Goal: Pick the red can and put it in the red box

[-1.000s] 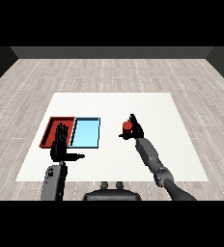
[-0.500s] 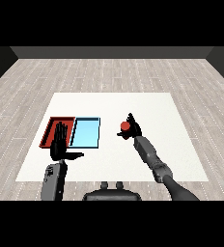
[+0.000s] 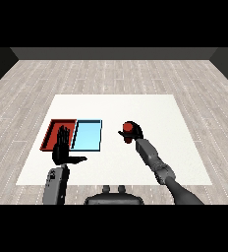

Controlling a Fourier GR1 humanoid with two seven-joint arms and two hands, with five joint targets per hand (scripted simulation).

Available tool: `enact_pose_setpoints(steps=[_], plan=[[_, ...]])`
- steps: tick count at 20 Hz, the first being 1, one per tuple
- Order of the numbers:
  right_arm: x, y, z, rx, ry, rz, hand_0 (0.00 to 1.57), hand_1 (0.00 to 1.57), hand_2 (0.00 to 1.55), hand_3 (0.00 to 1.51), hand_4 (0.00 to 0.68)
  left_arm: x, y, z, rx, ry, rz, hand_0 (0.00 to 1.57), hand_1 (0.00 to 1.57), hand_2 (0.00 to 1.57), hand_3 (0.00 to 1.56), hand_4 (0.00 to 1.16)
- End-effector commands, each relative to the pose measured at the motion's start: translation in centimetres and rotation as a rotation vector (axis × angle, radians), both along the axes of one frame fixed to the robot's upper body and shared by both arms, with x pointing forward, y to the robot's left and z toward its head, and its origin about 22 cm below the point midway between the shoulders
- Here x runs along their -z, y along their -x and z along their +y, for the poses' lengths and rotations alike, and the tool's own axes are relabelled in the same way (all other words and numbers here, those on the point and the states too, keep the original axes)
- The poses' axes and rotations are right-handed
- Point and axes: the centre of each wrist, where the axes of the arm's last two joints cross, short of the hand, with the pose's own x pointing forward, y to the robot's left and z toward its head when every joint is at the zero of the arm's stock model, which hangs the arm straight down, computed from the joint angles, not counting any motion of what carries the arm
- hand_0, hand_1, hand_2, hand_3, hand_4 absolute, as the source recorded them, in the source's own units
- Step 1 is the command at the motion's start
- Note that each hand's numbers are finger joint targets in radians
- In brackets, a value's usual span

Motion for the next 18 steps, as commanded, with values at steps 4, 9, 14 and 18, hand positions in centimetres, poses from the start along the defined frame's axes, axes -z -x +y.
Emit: enact_pose_setpoints(steps=[4,9,14,18], plan=[[-0.8,-0.6,1.4,0.001,0.12,0.025,1.53,1.53,1.47,1.42,0.551,-1.4,0.6,-0.1,0.007,0.012,0.003,0.0,0.0,0.0,0.0,0.0],[-0.9,-0.6,1.3,0.005,0.102,0.049,1.53,1.53,1.47,1.41,0.546,0.5,0.1,0.6,0.006,0.004,0.002,0.0,0.0,0.0,0.0,0.0],[-1.6,-1.1,0.7,0.025,0.113,0.027,1.55,1.55,1.47,1.41,0.558,-1.7,-0.3,1.1,-0.004,-0.002,-0.012,0.0,0.0,0.0,0.0,0.0],[-2.2,-1.2,0.4,0.036,0.098,-0.087,1.54,1.54,1.47,1.39,0.581,-0.2,-1.2,0.4,0.005,0.009,0.004,0.0,0.0,0.0,0.0,0.0]])
